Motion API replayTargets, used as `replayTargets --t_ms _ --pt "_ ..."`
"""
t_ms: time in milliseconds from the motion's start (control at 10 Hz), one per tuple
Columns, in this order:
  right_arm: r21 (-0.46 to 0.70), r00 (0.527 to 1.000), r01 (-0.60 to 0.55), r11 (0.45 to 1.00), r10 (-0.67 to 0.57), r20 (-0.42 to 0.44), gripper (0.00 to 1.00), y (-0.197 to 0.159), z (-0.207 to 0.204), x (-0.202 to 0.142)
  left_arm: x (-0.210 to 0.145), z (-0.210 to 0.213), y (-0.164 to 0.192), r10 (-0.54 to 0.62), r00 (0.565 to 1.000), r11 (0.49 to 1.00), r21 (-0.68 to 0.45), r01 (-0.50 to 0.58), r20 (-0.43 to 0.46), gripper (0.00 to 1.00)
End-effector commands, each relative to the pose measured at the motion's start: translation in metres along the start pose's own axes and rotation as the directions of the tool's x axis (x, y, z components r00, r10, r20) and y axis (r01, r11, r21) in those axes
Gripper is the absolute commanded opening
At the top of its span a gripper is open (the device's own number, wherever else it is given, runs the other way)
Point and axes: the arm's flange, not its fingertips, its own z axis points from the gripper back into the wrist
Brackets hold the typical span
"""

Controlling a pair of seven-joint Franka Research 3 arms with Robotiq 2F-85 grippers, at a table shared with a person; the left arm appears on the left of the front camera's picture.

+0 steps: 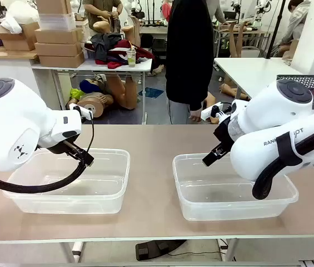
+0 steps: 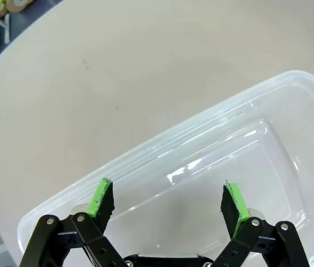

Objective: Sort the waste into each basket.
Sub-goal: Pick up the Organizing box on the left side of the table and lift it.

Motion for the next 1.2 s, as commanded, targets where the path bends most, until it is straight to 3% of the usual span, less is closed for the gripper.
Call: replayTargets --t_ms 0,1100 --pt "0.000 1.000 0.000 1.000 0.000 0.000 1.00 0.0001 0.0000 -0.0001 0.0000 0.0001 0.0000 0.000 1.000 1.000 0.000 0.000 0.001 1.00" --pt "0.000 1.000 0.000 1.000 0.000 0.000 1.00 0.0000 0.0000 0.0000 0.0000 0.0000 0.0001 0.000 1.000 1.000 0.000 0.000 0.000 1.00"
